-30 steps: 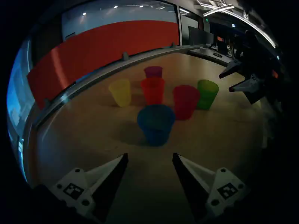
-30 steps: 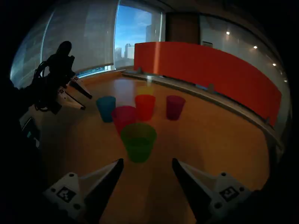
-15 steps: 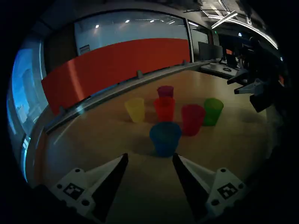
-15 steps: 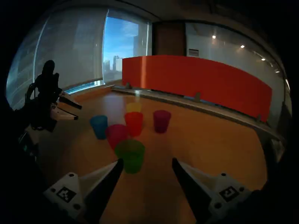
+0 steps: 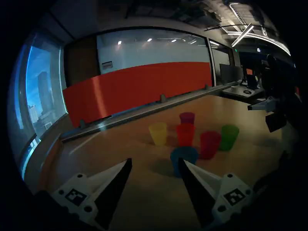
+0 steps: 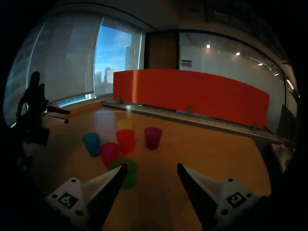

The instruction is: Pour water

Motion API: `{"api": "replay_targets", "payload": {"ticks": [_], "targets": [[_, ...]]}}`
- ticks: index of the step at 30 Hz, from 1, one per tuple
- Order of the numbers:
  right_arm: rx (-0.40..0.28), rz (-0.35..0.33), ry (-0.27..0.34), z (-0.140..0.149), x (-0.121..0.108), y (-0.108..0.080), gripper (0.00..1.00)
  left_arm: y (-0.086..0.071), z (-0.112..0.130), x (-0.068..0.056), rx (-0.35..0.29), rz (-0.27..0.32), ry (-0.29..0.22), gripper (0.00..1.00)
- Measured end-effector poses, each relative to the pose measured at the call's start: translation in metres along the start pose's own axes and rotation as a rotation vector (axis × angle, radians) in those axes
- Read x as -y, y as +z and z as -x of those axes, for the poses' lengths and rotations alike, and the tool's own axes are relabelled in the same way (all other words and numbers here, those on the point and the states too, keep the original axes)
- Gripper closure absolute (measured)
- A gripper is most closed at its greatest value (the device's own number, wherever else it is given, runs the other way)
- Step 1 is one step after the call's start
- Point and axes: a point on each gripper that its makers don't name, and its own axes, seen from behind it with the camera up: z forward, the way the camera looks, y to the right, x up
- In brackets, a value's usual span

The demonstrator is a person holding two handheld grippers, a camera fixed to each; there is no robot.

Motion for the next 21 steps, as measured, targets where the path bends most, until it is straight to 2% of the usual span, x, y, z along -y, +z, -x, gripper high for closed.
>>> {"api": "replay_targets", "payload": {"ticks": [6,13,21], "targets": [[-0.029,0.049,0.031,-0.003,-0.008,0.001,0.0,-0.006,-0.005,0.006,-0.044,-0.032,-0.027,0.12],[-0.084,0.133,0.04,-0.015,-0.024,0.0,0.0,-0.011,-0.011,0.024,-0.078,-0.1,-0.053,0.12],[-0.145,0.21,0.051,-0.028,-0.038,0.003,0.0,-0.015,-0.007,0.042,-0.12,-0.178,-0.109,0.12]]}}
